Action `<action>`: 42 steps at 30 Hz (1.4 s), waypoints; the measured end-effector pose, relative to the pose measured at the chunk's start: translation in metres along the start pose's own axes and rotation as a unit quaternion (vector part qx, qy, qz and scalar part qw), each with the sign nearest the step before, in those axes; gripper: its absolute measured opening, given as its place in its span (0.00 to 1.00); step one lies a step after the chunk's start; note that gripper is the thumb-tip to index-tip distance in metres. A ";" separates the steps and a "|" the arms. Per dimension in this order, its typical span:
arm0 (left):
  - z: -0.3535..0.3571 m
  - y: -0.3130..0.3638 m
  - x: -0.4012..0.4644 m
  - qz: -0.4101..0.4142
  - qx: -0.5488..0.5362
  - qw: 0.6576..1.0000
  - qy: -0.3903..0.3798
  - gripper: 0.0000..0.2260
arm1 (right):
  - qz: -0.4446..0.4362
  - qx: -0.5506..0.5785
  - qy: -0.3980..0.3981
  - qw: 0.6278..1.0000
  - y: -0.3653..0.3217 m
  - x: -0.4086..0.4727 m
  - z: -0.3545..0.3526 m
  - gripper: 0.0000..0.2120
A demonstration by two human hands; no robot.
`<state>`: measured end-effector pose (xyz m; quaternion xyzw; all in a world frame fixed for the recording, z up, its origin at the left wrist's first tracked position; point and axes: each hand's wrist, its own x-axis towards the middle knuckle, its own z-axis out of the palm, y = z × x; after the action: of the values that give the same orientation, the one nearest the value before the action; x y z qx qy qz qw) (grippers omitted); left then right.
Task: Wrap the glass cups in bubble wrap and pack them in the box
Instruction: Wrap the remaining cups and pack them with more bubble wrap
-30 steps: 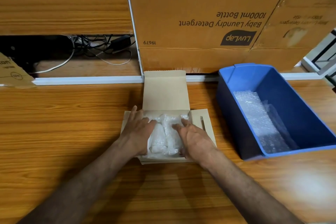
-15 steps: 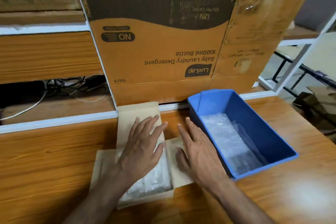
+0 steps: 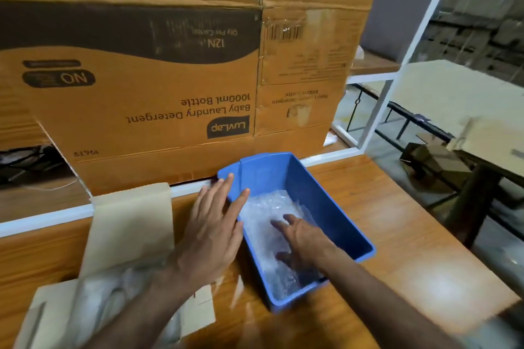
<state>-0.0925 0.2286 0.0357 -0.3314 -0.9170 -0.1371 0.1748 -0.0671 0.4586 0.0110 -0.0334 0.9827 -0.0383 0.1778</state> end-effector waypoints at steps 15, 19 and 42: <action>0.027 0.015 0.009 -0.027 0.024 0.999 0.028 0.24 | -0.151 -0.186 0.076 0.968 0.013 0.052 0.020 0.09; 0.024 0.019 0.017 -0.040 0.001 0.999 0.023 0.25 | -0.090 -0.075 0.171 0.978 0.015 0.030 -0.001 0.07; -0.110 -0.034 0.012 -0.229 -0.611 0.748 0.121 0.11 | -0.176 0.614 0.176 0.749 -0.070 -0.030 -0.096 0.18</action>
<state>-0.0982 0.1703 0.1351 -0.1277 -0.6566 -0.7433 0.0076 -0.0691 0.3979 0.1177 -0.0821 0.7379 -0.6694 -0.0259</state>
